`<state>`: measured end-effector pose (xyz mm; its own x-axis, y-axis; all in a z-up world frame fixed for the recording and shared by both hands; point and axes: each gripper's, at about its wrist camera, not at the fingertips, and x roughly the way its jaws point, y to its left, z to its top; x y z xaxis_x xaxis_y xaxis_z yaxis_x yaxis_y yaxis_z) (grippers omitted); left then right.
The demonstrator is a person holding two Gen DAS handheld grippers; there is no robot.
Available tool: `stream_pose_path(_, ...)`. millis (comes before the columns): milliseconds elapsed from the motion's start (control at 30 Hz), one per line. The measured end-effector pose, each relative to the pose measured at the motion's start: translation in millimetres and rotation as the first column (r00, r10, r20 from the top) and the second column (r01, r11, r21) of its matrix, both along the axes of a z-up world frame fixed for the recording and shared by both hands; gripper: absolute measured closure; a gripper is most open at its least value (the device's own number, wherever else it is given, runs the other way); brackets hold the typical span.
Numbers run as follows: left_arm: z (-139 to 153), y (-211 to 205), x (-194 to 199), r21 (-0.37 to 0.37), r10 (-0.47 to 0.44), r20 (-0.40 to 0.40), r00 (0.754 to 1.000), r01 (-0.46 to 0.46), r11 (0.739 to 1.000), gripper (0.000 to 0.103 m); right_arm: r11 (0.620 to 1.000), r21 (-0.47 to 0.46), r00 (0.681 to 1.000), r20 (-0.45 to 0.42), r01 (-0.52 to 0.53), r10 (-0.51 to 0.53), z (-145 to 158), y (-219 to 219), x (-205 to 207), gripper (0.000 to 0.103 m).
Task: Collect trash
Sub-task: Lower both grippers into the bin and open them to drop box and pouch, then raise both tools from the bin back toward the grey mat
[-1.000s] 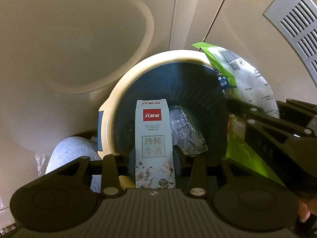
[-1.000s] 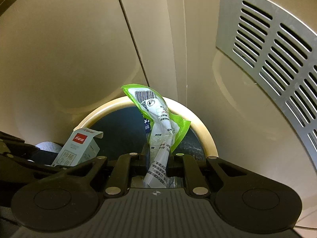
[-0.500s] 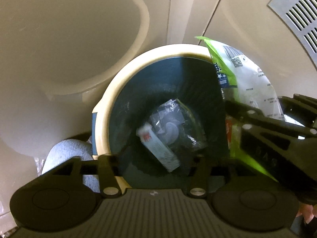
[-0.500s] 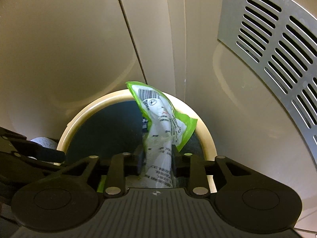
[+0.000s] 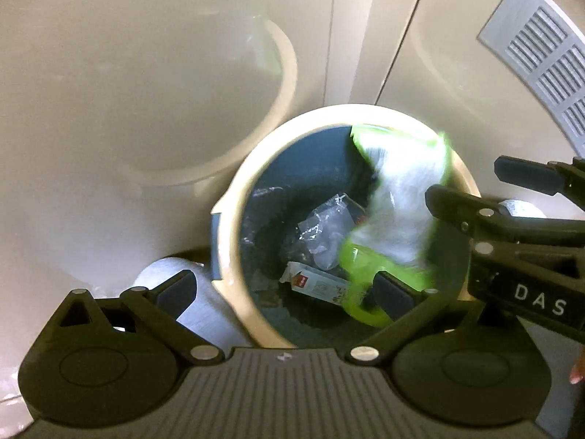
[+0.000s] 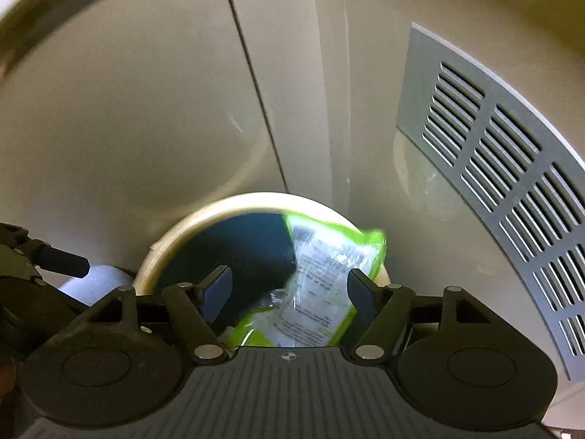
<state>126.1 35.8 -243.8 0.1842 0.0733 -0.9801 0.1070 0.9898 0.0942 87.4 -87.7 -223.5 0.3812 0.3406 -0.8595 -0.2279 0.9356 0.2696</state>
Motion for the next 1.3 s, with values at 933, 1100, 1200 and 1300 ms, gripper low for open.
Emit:
stream_pose_path(933, 275, -10, -114, -0.069, -0.037, 0.301, 0.953, 0.061, 0.996, 0.000, 0.982, 0.073, 0.944, 0.270, 0.175, -0.189, 179, -108, -123, 0.020)
stream_pose_path(1100, 333, -13, -130, -0.140, -0.036, 0.350, 0.936, 0.090, 0.986, 0.000, 0.977, 0.085, 0.923, 0.319, 0.197, -0.214, 198, -118, -134, 0.020)
stream_pose_path(1200, 369, -21, -140, -0.161, -0.032, 0.412, 0.911, 0.107, 0.981, 0.000, 0.974, 0.089, 0.913, 0.339, 0.208, -0.226, 203, -120, -134, 0.020)
stream_pose_path(1300, 401, -37, -148, -0.176, -0.059, 0.456, 0.888, 0.155, 0.972, 0.000, 0.972, 0.091, 0.907, 0.350, 0.215, -0.234, 208, -124, -137, 0.020)
